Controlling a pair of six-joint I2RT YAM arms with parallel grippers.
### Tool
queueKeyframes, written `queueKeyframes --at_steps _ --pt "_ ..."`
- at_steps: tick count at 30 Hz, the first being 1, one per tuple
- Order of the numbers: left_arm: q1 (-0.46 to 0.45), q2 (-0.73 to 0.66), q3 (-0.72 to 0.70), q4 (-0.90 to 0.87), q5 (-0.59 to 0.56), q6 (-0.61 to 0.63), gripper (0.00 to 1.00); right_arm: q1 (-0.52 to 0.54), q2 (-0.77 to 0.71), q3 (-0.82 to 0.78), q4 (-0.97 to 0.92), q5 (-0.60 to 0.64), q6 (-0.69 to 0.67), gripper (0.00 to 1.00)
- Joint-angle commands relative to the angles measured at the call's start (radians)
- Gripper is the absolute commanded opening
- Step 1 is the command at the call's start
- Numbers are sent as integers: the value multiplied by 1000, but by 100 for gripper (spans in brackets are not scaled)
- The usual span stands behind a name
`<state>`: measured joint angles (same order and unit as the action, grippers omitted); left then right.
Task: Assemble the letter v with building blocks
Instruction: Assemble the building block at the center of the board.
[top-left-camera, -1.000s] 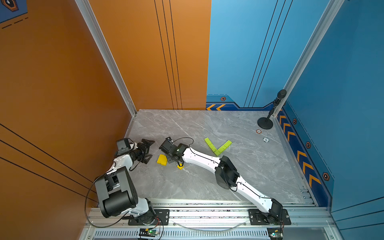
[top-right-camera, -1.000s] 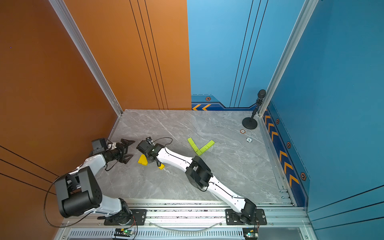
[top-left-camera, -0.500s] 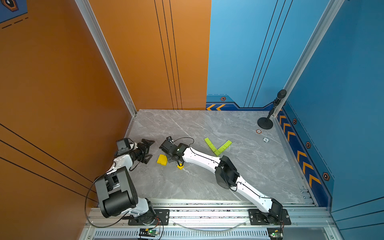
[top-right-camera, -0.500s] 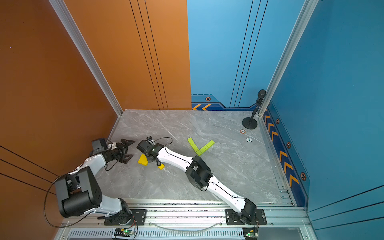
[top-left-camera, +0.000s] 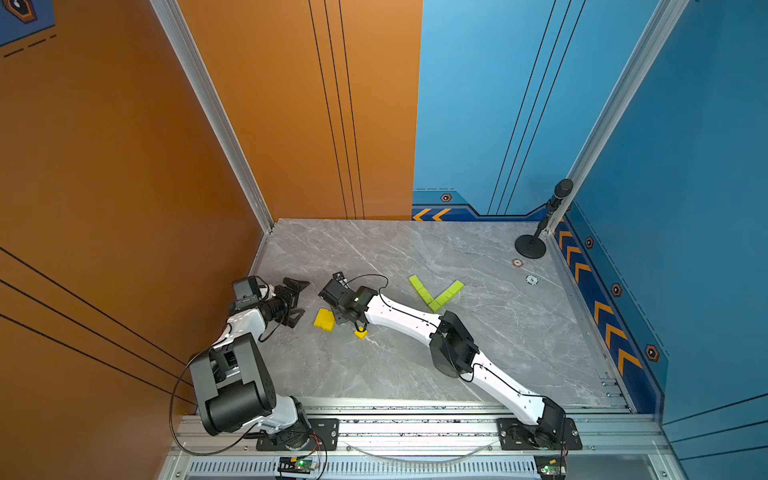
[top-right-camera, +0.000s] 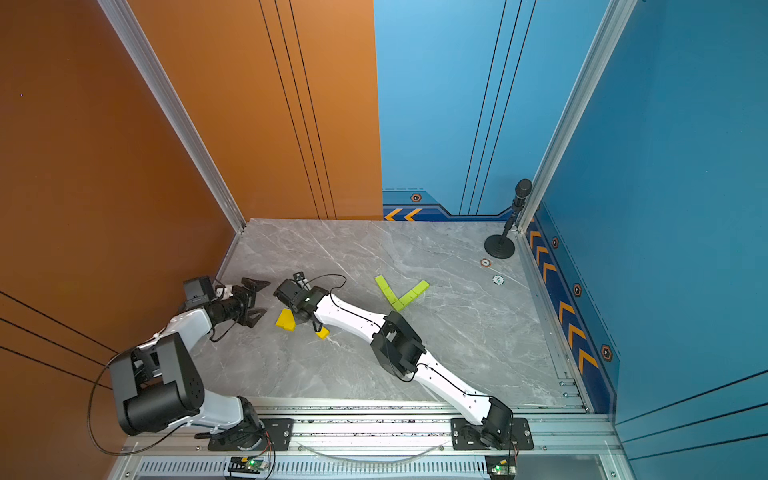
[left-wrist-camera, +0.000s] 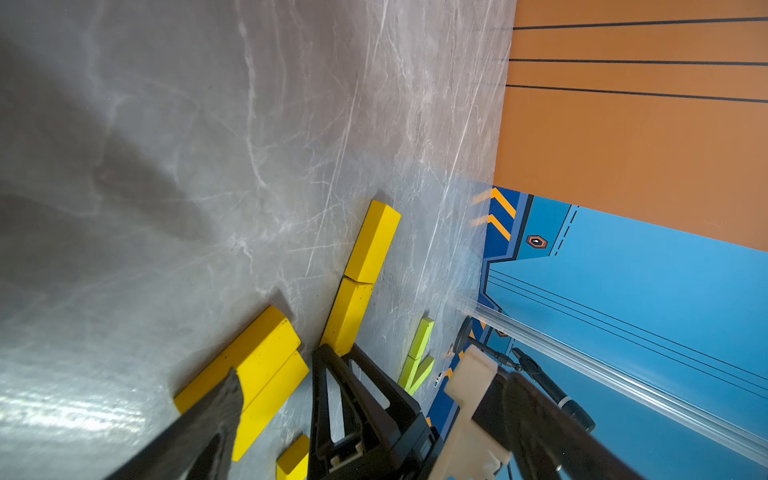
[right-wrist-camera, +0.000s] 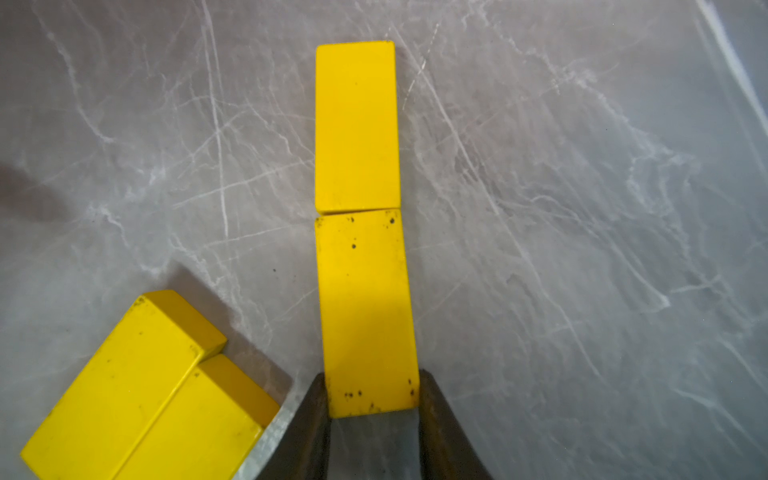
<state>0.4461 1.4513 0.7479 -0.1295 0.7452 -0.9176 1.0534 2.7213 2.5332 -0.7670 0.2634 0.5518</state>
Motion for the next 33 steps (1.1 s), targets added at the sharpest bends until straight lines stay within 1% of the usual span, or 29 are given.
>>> queueKeyframes --at_steps 1,7,12,23,33 --pt "9 -5 2 -1 22 -4 98 1 51 18 -15 -2 16 33" --pt "8 -2 3 -1 22 -6 98 0 54 18 -17 -4 16 36" --pt "8 -2 4 -1 22 -6 98 2 54 19 -20 -5 11 36" --pt "9 -4 4 -2 23 -6 98 -5 47 18 -23 17 27 34" --pt "12 -6 4 -1 24 -6 98 -1 52 19 -9 5 23 34"
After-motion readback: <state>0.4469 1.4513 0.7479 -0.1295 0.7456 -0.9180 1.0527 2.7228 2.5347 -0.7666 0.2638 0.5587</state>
